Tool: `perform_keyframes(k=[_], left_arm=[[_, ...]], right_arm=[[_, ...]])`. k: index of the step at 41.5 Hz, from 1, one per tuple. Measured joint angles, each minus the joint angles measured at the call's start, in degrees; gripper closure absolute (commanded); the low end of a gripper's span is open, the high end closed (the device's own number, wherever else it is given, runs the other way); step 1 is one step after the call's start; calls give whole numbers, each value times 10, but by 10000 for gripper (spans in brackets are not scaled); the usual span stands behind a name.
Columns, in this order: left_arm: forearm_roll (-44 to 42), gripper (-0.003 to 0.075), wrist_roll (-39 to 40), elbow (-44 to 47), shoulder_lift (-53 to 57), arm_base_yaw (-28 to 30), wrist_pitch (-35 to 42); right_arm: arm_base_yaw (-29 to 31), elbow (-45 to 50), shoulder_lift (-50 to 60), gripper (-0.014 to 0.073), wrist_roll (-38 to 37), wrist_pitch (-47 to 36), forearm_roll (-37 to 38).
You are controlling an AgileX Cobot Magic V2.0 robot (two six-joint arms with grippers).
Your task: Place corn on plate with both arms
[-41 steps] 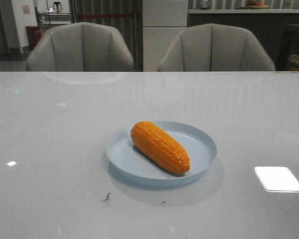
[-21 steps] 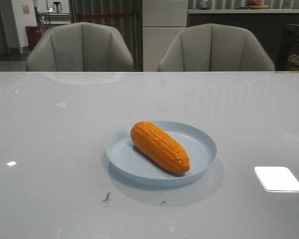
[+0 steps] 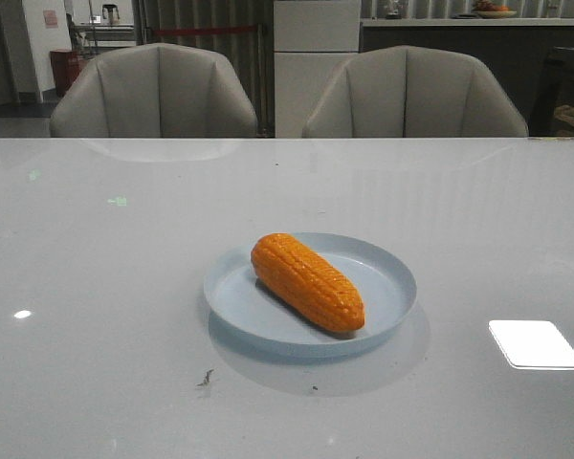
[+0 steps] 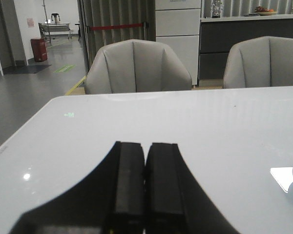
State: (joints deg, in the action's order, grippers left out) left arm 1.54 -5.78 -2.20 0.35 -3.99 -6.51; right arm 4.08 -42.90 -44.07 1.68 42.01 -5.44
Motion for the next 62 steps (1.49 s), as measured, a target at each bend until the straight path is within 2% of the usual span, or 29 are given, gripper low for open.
perform_keyframes(k=[7,18,45,49,54,61,62], left_arm=[[0,626,0,28,0,0,38],[0,626,0,28,0,0,-3],[0,626,0,28,0,0,-8],[0,626,0,28,0,0,-8],[0,626,0,28,0,0,-8],[0,626,0,28,0,0,-8],[0,626,0,28,0,0,-8]], right_arm=[[0,0,0,-10,0,0,0],[0,0,0,-10,0,0,0],[-3,1,11,4,1,-5,1],[-12,6,28,84,1,-16,2],[-29,27,61,269,1,-58,2],[-49,102,134,539,1,-156,2],[-51,116,152,544,1,-171,2]])
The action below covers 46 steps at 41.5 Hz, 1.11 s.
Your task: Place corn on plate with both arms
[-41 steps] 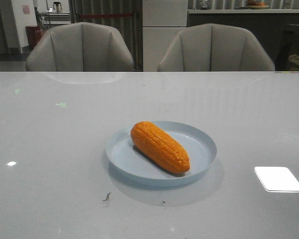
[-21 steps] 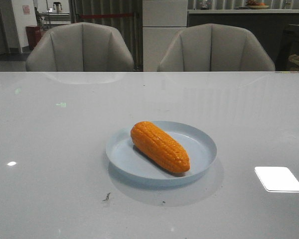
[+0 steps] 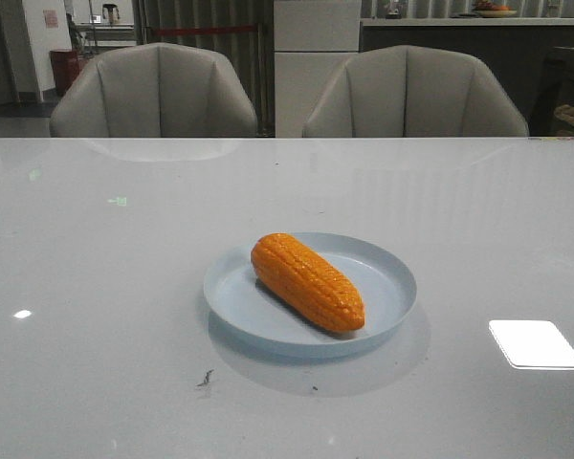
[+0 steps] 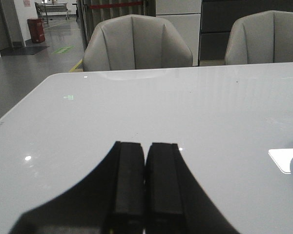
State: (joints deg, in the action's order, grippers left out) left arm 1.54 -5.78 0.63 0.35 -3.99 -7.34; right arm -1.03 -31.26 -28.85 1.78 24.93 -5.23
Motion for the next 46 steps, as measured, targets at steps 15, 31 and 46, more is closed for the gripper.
perform_keyframes(k=[15,31,46], left_arm=[[0,626,0,0,0,0,0],[0,626,0,0,0,0,0],[0,626,0,0,0,0,0]], right_arm=[[-1,159,218,536,0,-78,0],[-1,323,294,536,0,-88,-4],[-1,330,294,536,0,-98,-15]])
